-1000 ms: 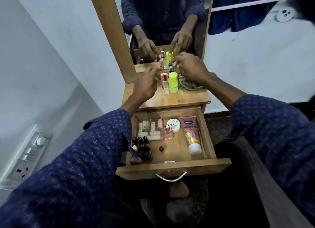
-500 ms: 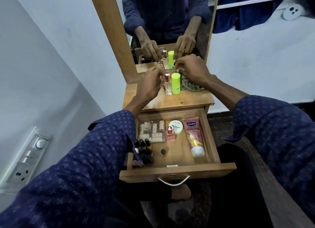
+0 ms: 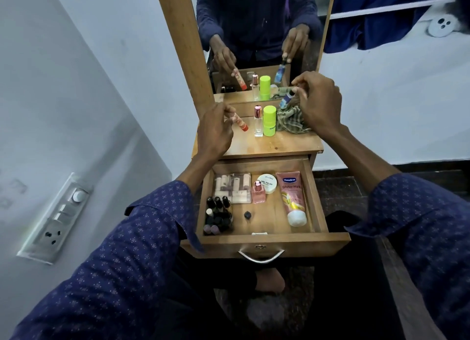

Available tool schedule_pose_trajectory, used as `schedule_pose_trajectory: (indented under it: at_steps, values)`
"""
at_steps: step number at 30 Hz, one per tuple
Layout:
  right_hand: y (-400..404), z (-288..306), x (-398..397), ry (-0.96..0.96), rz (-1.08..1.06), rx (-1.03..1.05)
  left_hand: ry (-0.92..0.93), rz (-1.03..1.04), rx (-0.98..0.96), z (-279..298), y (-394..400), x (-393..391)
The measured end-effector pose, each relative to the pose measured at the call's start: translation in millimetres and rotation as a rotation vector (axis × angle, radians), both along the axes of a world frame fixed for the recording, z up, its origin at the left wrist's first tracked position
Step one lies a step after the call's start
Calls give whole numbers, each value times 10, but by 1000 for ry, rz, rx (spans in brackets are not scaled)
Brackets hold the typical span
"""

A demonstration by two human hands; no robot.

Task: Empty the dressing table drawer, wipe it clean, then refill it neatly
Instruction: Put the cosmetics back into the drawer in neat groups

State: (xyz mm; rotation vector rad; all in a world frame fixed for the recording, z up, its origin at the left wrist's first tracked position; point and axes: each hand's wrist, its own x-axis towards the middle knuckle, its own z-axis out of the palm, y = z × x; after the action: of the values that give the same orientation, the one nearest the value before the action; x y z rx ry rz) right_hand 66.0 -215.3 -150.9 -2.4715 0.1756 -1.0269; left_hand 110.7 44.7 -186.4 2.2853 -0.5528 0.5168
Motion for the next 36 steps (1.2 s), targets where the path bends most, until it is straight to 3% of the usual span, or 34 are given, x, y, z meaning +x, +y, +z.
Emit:
schedule_pose_trajectory:
  at_steps: [5,12,15,27,36]
  values:
    - [213,3,-408,-9,-22,6,-6,-198,74,39,206,-374]
    - [882,-418,-1187,92,208,112,172,-328,151,-133,529,-1006]
    - [1160,-641,-1482,173,288,138,226,-327,200,-231,705,-1215]
    - [1503,-1030,-1857,307,275,152,327,-307,290,-616,1108,-1545]
    - [1660,-1207,-1813,496,305,31,360,-338,458,-693,1180,-1584]
